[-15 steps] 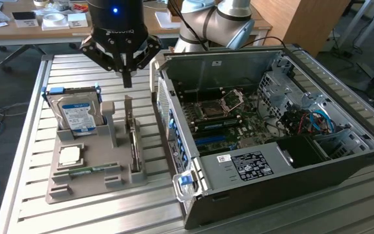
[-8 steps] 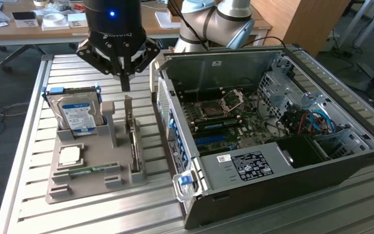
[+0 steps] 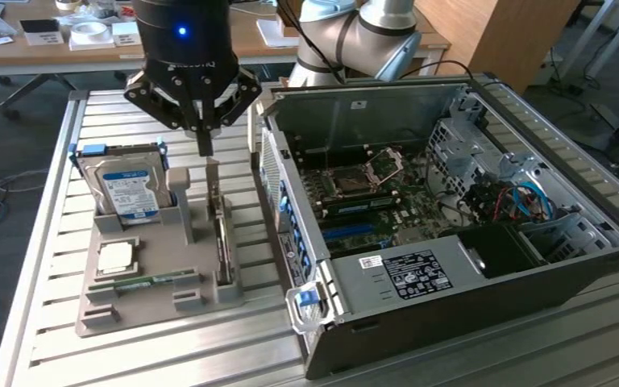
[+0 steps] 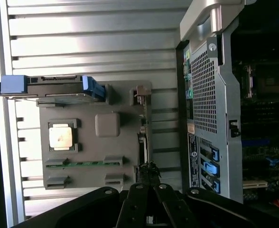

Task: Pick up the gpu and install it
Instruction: 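Reach for the gpu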

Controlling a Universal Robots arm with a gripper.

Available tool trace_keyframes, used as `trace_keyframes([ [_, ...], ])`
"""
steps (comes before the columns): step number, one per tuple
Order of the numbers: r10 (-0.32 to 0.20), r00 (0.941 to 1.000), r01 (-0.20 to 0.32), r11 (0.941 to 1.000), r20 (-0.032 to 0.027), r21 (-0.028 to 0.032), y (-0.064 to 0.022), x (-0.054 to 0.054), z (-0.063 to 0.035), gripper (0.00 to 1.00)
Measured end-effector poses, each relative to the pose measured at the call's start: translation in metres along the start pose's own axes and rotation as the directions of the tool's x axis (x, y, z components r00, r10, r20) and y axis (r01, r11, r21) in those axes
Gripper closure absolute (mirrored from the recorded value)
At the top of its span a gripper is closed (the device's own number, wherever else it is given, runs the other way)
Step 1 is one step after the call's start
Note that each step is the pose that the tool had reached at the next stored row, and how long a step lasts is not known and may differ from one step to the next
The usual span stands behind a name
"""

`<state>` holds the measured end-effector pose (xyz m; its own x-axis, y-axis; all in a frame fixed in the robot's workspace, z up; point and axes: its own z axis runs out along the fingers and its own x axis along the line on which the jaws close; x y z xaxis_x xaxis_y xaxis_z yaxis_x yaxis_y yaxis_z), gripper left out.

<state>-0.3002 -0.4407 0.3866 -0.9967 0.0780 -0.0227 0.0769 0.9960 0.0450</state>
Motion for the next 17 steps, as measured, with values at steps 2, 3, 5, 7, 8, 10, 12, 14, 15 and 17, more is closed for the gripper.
trace_keyframes([
  [2,0.0,1.0,0.0,1.0,0.0001,-0.0001,-0.0017,0.0002,0.0008,0.89],
  [3,0.0,1.0,0.0,1.0,0.0001,-0.0001,-0.0027,0.0004,0.001,0.89],
  [5,0.0,1.0,0.0,1.0,0.0001,0.0,-0.0048,0.0006,0.0014,0.89],
  [7,0.0,1.0,0.0,1.0,0.0001,0.0001,-0.0067,0.0006,0.0015,0.89],
  [8,0.0,1.0,0.0,1.0,0.0001,0.0001,-0.007,0.0006,0.0015,0.89],
  [10,0.0,1.0,0.0,1.0,0.0001,0.0001,-0.007,0.0006,0.0015,0.89],
  [12,0.0,1.0,0.0,1.0,0.0001,0.0002,-0.007,0.0006,0.0015,0.89],
  [14,0.0,1.0,0.0,1.0,0.0001,0.0002,-0.007,0.0006,0.0015,0.89],
  [15,0.0,1.0,0.0,1.0,0.0001,0.0001,-0.007,0.0006,0.0015,0.89],
  [17,0.0,1.0,0.0,1.0,0.0001,0.0001,-0.007,0.0005,0.0015,0.89],
])
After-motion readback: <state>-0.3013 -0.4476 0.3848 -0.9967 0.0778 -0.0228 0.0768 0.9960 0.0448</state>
